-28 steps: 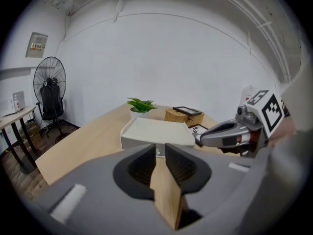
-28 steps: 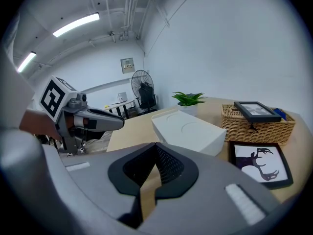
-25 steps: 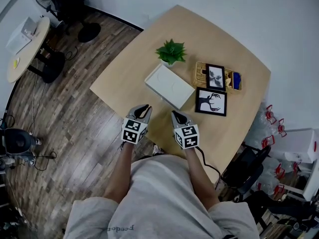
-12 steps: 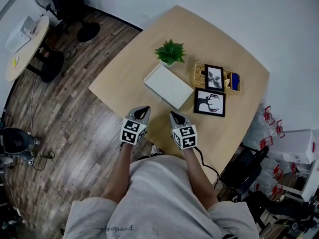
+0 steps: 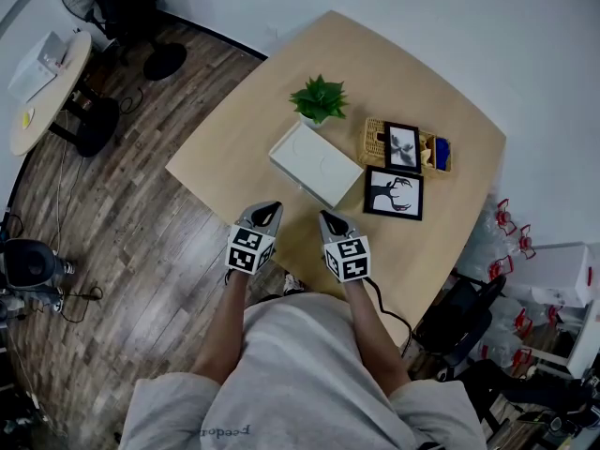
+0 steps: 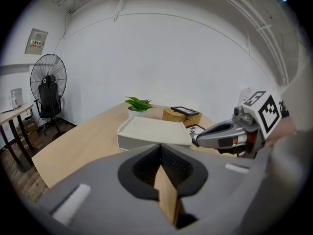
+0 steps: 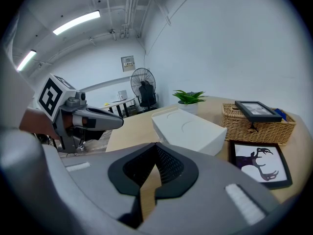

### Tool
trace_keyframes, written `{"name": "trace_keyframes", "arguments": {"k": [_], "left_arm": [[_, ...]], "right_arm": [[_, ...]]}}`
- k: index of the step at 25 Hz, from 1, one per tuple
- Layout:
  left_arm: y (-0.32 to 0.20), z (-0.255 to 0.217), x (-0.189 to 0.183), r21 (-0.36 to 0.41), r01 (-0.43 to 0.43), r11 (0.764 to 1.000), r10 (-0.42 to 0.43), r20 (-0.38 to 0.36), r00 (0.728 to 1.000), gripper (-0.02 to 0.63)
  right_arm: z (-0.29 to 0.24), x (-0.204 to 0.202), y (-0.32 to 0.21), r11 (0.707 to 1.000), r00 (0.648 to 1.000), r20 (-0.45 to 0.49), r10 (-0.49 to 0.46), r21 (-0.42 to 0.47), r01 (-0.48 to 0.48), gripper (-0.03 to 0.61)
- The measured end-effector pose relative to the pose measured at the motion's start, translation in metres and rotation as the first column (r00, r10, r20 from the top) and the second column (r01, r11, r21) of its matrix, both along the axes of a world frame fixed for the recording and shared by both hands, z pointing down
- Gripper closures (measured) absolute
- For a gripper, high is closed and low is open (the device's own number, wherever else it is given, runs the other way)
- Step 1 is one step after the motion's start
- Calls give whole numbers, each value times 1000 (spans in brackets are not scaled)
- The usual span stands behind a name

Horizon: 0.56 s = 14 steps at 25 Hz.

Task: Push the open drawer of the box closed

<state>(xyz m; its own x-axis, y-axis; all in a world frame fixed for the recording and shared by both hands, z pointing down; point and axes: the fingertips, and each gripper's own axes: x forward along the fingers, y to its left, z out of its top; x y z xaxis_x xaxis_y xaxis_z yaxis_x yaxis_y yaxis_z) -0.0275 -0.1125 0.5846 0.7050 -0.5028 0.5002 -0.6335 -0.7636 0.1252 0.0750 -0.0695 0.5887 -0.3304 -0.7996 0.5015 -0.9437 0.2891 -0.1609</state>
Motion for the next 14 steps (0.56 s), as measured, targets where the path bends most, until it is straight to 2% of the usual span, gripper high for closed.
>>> {"name": "trace_keyframes", "arguments": {"k": [14], "left_arm": [[5,3,2,2,-14,1000,14,14,1000,560]], "right_arm": [[3,-1,0,1000,1000,-4,17,-4,-17,577]]}}
